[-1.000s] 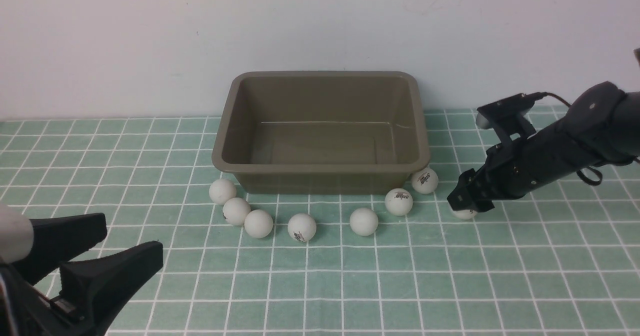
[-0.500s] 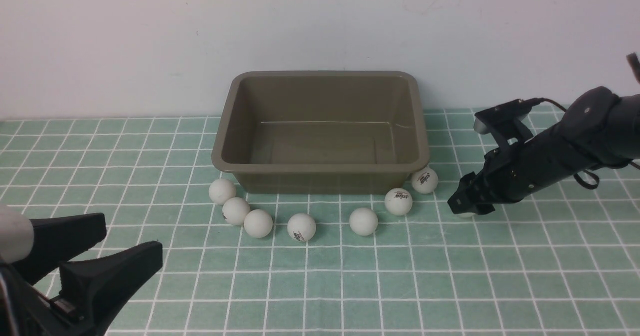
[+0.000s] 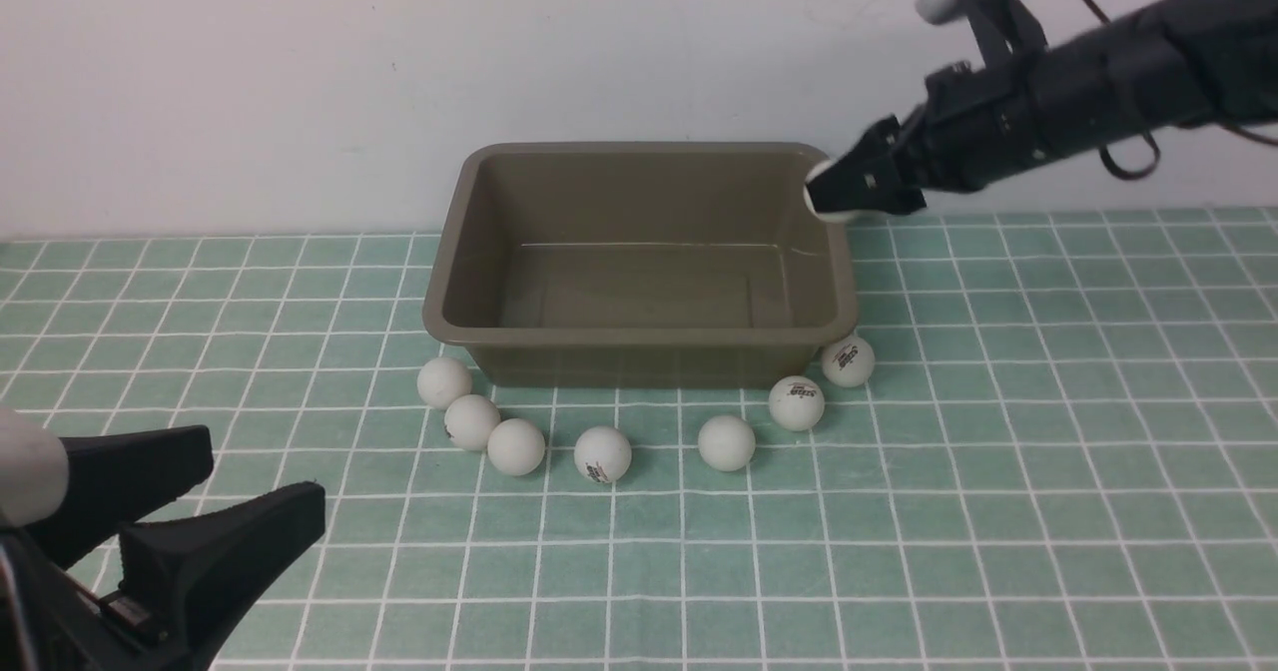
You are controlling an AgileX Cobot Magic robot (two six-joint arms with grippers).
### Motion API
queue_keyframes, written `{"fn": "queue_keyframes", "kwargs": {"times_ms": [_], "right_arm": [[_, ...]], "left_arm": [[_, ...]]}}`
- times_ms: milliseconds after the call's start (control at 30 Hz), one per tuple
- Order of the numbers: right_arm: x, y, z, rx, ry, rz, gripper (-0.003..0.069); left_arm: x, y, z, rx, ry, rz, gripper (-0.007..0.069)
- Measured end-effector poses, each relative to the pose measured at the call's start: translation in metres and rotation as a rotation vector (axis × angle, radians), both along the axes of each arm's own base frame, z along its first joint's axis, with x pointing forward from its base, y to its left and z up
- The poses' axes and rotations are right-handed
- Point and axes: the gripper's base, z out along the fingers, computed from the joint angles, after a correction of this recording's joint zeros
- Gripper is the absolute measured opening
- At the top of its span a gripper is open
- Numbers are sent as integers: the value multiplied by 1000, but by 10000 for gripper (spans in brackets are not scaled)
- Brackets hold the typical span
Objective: Put the table tennis balls in the box on the green coffee tablecloth.
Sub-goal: 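Release the ping pong ball into the bin and lift the gripper away, then reach for and grasp a ping pong ball on the table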
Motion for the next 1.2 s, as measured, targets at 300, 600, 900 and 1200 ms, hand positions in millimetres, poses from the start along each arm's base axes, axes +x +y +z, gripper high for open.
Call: {"fn": "queue_keyframes", "kwargs": {"times_ms": [300,600,900,1200], "right_arm": [[11,43,-57,-164,17,99,372],[21,5,-16,-203,-161,-43,517],[6,-83,20,-254,-151,25,484],[-10,-85,3,-213,-23,134,483]], "left_arm": [[-1,-1,-1,-1,13,-21,532],[-3,-3,-2,1,27,-44,532],[-3,-3,-2,2,27,-44,532],[-3,-3,-2,3,26,-44,532]]}}
